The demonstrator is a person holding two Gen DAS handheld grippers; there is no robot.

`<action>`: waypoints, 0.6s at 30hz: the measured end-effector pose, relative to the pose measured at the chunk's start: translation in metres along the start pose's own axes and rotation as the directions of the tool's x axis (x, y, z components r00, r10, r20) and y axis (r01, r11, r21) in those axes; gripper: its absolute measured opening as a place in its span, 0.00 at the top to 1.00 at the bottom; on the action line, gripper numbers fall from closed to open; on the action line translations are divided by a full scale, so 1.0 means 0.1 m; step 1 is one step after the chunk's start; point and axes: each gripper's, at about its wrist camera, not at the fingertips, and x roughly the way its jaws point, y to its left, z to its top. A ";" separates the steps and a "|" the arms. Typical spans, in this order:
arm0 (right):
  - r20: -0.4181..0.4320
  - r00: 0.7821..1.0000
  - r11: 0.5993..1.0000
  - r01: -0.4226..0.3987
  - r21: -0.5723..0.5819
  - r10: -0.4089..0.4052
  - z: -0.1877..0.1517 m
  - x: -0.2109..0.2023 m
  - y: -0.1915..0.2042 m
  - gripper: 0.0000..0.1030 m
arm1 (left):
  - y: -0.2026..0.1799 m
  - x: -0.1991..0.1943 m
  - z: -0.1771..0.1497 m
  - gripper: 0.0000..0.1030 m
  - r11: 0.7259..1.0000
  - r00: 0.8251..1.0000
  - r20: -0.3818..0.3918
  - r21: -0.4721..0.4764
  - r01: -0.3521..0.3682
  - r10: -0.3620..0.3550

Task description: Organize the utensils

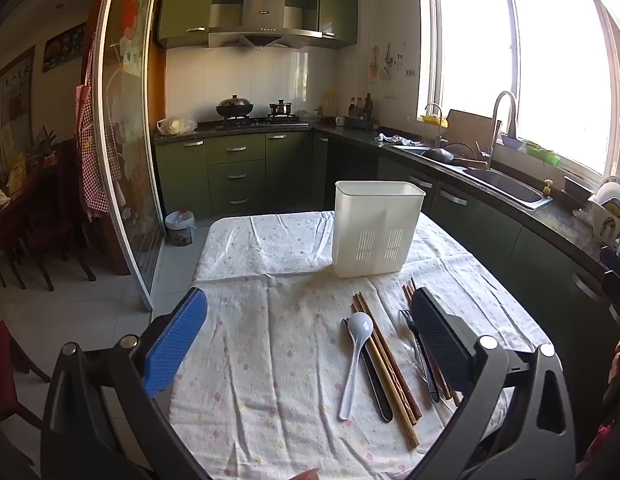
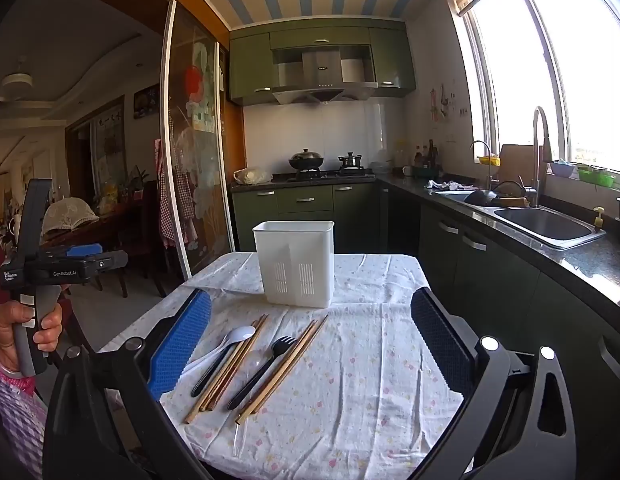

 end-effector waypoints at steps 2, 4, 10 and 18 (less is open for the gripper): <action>0.001 1.000 1.000 0.006 -0.001 -0.006 0.01 0.00 0.00 0.04 | 0.00 0.00 0.00 0.06 1.000 1.000 -0.001 0.002 -0.004 0.004; 0.001 1.000 1.000 0.007 0.002 -0.007 -0.01 0.01 -0.02 0.04 | 0.00 0.01 0.00 0.06 1.000 1.000 0.000 0.003 -0.004 0.004; -0.008 1.000 1.000 0.011 0.021 -0.011 -0.08 0.08 -0.09 0.04 | 0.00 -0.05 0.02 0.06 1.000 1.000 0.004 0.017 -0.010 0.010; -0.040 0.999 0.999 0.028 0.042 -0.027 -0.05 0.14 -0.06 0.04 | 0.00 -0.01 0.00 0.06 1.000 1.000 0.001 0.026 -0.006 0.006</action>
